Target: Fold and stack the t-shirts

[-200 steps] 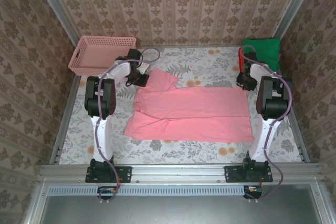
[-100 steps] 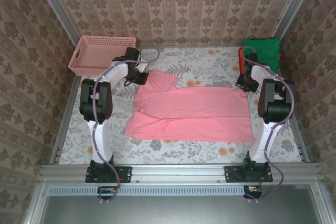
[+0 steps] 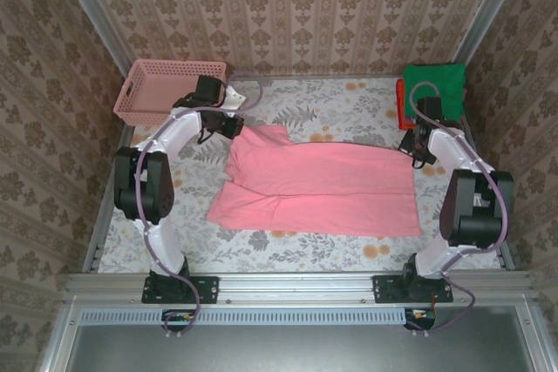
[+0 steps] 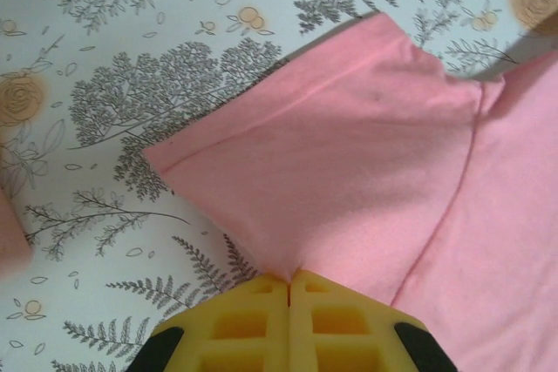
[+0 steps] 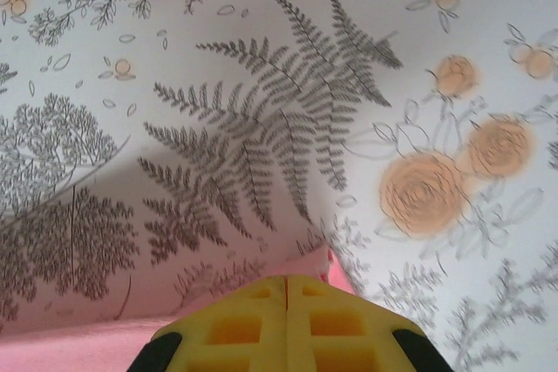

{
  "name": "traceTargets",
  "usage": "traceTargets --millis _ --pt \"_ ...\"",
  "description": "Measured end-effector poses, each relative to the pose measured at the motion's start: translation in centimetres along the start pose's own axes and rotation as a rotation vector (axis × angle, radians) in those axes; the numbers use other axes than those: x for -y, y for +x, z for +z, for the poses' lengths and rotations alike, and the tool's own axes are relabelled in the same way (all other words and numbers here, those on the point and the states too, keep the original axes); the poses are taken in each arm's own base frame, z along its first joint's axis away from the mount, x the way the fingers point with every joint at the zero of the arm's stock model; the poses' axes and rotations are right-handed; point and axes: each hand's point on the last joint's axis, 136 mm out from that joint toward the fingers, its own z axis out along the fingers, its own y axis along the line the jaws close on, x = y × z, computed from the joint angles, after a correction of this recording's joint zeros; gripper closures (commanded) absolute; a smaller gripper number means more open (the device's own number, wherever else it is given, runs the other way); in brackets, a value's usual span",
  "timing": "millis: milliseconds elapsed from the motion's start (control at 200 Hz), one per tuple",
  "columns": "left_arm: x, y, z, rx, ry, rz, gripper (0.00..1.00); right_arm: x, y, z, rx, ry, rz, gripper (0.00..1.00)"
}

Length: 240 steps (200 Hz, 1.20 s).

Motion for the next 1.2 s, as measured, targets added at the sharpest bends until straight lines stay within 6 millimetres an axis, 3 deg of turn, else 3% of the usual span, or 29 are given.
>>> traceTargets --millis 325,480,700,1020,1200 --pt "2.5 3.0 -3.6 0.061 0.015 0.123 1.00 2.2 2.4 -3.4 0.053 -0.009 0.007 1.00" --pt "2.6 4.4 -4.7 0.083 -0.003 0.140 1.00 4.0 3.3 -4.7 0.067 0.007 0.035 1.00" --pt "2.1 5.2 -5.9 0.116 -0.029 0.132 1.00 5.6 5.5 -5.6 0.066 0.015 0.059 1.00" --pt "3.8 6.4 -8.6 0.170 -0.027 0.163 1.00 6.9 7.9 -6.1 0.036 0.028 0.074 1.00" --pt "4.3 8.1 -8.9 0.158 -0.025 0.161 1.00 7.5 9.0 -6.6 0.037 0.028 0.110 1.00"
